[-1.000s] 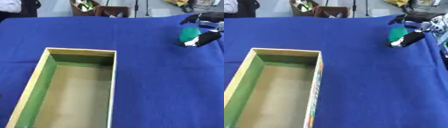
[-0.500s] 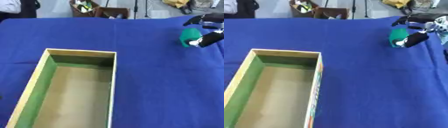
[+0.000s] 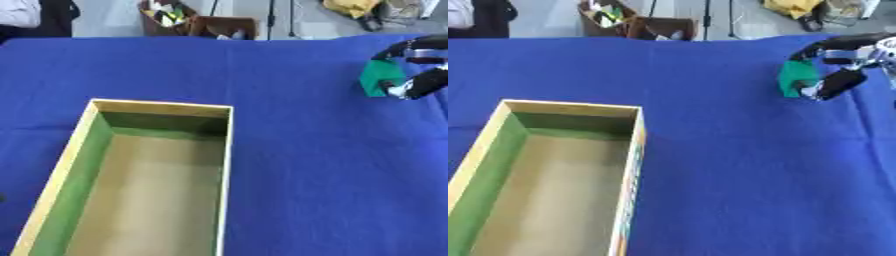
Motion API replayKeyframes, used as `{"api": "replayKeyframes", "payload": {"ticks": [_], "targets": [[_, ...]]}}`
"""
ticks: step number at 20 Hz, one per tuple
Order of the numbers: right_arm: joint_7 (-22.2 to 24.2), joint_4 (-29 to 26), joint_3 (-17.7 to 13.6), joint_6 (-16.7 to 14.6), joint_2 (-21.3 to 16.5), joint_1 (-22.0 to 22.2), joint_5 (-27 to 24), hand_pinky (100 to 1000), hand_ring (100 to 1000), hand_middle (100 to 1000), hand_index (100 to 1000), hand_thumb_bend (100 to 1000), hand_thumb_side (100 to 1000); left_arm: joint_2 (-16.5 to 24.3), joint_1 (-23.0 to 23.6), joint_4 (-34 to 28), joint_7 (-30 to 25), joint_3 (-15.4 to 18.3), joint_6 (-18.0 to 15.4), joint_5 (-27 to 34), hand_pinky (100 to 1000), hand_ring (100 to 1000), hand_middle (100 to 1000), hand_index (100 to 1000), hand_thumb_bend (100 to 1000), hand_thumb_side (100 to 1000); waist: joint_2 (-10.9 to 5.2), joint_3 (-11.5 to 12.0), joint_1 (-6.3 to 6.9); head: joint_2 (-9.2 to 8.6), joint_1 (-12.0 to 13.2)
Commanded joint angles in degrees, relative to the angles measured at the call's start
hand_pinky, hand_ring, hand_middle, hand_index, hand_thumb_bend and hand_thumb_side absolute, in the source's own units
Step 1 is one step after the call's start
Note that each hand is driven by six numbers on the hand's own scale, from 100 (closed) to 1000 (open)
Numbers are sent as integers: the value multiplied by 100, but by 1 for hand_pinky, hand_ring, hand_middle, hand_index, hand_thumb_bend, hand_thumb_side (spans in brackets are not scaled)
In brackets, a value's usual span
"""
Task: Pick up objects on the table and place them in the box.
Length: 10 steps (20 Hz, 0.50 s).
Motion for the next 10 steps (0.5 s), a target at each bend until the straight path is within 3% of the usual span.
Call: {"api": "replayKeyframes", "payload": {"ticks": [1, 4, 5, 10], "targets": [[108, -73, -52, -30, -262, -107, 36, 886, 1000, 949, 1000, 112, 534, 68, -57, -107, -24, -29, -5, -28, 100, 332, 359, 509, 100, 896, -113, 6, -8, -91, -38], [119, -67, -56, -24, -262, -107, 45, 886, 1000, 949, 1000, 112, 534, 68, -58, -107, -25, -29, -5, -31, 100, 332, 359, 509, 100, 896, -110, 9, -9, -94, -42], [146, -45, -39, 2, -294, -86, 73, 883, 1000, 937, 1000, 176, 546, 69, -70, -107, -31, -35, -8, -37, 100, 332, 360, 508, 100, 895, -85, 22, -21, -135, -61], [192, -58, -46, 113, -392, -8, 375, 872, 1000, 927, 1000, 294, 556, 66, -118, -107, -71, -63, -20, -68, 100, 333, 361, 508, 100, 890, -9, 96, -63, -259, -150]]}}
